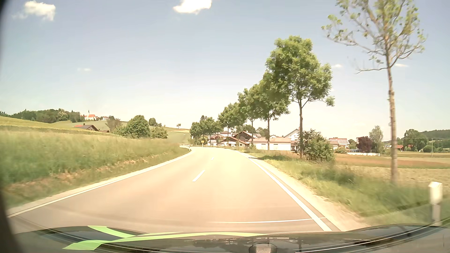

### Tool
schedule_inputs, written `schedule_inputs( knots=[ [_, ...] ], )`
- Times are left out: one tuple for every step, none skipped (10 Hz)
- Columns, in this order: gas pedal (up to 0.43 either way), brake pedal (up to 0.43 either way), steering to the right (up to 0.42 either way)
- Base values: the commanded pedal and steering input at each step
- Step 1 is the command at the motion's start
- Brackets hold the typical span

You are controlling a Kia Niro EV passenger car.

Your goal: Follow the waypoints while adhering to traffic rules and regulations

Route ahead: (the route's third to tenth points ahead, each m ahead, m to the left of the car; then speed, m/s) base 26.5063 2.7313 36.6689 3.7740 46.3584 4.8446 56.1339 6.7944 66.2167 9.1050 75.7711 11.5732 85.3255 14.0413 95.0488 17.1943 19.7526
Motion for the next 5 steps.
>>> schedule_inputs(
  knots=[
    [0.197, 0.0, -0.017],
    [0.189, 0.0, -0.019],
    [0.189, 0.0, -0.02],
    [0.189, 0.0, -0.021],
    [0.189, 0.0, -0.021]
  ],
)
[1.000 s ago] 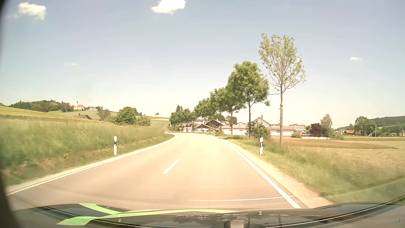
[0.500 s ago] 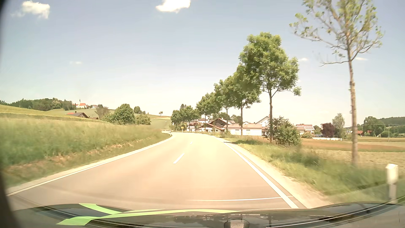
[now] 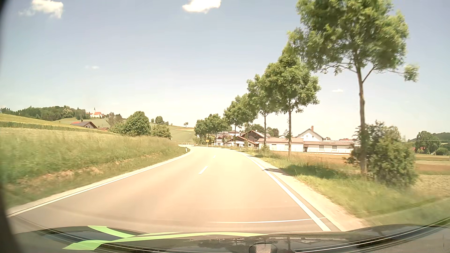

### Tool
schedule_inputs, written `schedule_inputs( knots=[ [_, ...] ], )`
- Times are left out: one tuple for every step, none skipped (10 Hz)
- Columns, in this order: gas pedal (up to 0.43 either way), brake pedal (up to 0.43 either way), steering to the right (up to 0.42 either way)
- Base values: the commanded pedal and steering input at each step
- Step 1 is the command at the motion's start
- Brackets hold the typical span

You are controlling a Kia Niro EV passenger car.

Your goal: Follow the waypoints while adhering to traffic rules and regulations

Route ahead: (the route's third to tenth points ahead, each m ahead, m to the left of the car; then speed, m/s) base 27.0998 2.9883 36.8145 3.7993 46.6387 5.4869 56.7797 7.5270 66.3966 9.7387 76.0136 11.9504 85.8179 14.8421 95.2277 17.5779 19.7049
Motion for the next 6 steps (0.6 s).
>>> schedule_inputs(
  knots=[
    [0.189, 0.0, -0.021],
    [0.189, 0.0, -0.021],
    [0.189, 0.0, -0.021],
    [0.189, 0.0, -0.021],
    [0.189, 0.0, -0.021],
    [0.189, 0.0, -0.021]
  ],
)
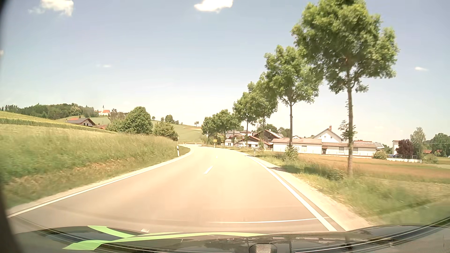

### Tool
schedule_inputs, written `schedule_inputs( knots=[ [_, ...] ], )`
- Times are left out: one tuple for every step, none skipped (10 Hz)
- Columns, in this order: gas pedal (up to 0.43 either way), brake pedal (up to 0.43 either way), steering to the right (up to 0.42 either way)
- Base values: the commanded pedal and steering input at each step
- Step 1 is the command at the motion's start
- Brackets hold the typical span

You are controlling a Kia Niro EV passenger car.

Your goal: Follow the waypoints while adhering to traffic rules and regulations

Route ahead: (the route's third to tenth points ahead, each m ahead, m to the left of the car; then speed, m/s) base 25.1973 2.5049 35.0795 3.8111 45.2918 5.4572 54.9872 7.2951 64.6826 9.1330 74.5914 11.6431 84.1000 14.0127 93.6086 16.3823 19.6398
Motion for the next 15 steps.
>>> schedule_inputs(
  knots=[
    [0.197, 0.0, -0.021],
    [0.197, 0.0, -0.021],
    [0.197, 0.0, -0.02],
    [0.197, 0.0, -0.019],
    [0.209, 0.0, -0.019],
    [0.209, 0.0, -0.018],
    [0.209, 0.0, -0.019],
    [0.209, 0.0, -0.018],
    [0.209, 0.0, -0.018],
    [0.22, 0.0, -0.019],
    [0.22, 0.0, -0.018],
    [0.22, 0.0, -0.018],
    [0.22, 0.0, -0.018],
    [0.22, 0.0, -0.019],
    [0.22, 0.0, -0.019]
  ],
)
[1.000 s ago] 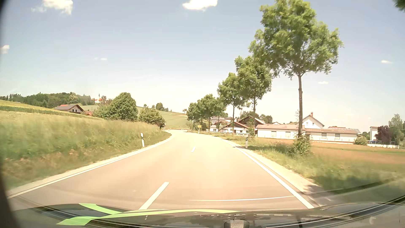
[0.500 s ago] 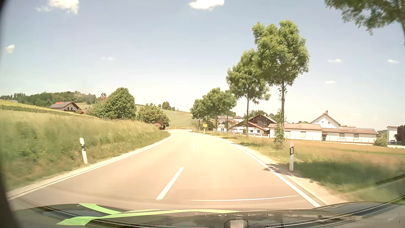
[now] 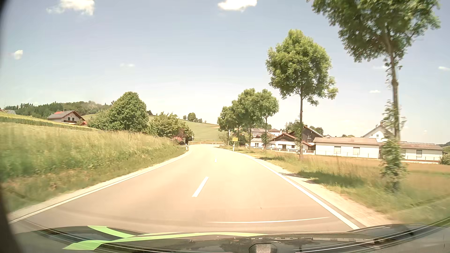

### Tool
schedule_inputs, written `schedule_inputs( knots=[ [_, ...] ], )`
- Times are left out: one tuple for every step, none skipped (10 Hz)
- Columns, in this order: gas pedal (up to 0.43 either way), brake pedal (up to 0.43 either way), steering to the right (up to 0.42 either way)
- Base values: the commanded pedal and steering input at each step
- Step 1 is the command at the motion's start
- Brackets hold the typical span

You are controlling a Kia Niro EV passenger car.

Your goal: Follow the waypoints while adhering to traffic rules and regulations

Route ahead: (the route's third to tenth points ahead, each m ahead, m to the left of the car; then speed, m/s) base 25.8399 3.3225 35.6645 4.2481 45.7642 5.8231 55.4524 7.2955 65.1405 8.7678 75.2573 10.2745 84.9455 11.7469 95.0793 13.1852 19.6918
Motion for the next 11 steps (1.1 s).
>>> schedule_inputs(
  knots=[
    [0.22, 0.0, -0.019],
    [0.22, 0.0, -0.019],
    [0.22, 0.0, -0.019],
    [0.22, 0.0, -0.019],
    [0.22, 0.0, -0.019],
    [0.22, 0.0, -0.02],
    [0.22, 0.0, -0.02],
    [0.22, 0.0, -0.021],
    [0.22, 0.0, -0.021],
    [0.22, 0.0, -0.021],
    [0.22, 0.0, -0.021]
  ],
)
